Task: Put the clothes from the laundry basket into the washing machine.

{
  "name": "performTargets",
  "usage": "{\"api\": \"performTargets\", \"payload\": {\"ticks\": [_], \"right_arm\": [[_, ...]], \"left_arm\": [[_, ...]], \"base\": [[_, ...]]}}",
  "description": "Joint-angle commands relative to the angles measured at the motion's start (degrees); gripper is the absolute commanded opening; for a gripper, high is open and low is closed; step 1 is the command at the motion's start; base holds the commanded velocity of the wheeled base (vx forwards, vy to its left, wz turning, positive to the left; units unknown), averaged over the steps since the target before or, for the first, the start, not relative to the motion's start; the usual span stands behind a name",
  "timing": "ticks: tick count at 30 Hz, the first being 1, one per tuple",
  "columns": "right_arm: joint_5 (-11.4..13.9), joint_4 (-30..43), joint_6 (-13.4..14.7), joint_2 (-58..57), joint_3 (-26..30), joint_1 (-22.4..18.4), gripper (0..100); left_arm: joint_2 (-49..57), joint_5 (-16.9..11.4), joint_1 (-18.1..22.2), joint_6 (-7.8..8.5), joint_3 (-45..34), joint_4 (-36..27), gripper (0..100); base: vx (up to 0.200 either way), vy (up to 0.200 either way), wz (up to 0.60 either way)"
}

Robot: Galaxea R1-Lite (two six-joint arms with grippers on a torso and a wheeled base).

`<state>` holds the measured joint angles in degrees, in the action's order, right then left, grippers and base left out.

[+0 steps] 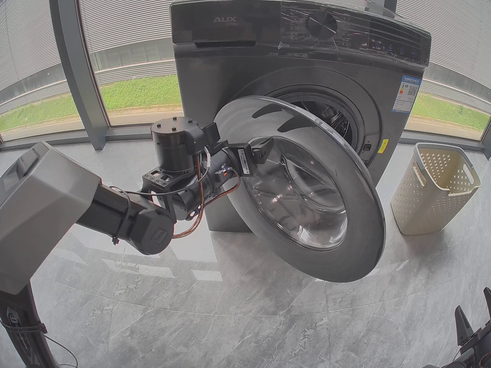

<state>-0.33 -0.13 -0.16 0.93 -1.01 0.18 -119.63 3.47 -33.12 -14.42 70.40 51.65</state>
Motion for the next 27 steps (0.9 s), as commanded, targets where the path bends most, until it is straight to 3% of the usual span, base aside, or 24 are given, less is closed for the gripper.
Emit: {"api": "performTargets", "payload": {"ticks": [1,9,18,20,27], "right_arm": [[-0.02,-0.04,-0.02,-0.93,1.01,-0.01,100],[-0.02,-0.04,-0.02,-0.93,1.01,-0.01,100],[-0.02,-0.04,-0.02,-0.93,1.01,-0.01,100],[-0.02,-0.04,-0.02,-0.93,1.01,-0.01,100],[-0.02,-0.04,-0.02,-0.93,1.01,-0.01,100]], "left_arm": [[4.40,-0.05,0.16,-0.52,-6.06,-0.15,100],[28.57,-0.31,0.69,-0.26,-31.29,-3.05,100],[50.90,0.48,2.10,0.01,-48.69,-4.28,100],[58.63,0.57,2.71,0.10,-52.21,-7.44,100],[83.85,0.57,3.06,3.87,-56.51,-29.15,100]], "base": [[0.000,0.000,0.00],[0.000,0.000,0.00],[0.000,0.000,0.00],[0.000,0.000,0.00],[0.000,0.000,0.00]]}}
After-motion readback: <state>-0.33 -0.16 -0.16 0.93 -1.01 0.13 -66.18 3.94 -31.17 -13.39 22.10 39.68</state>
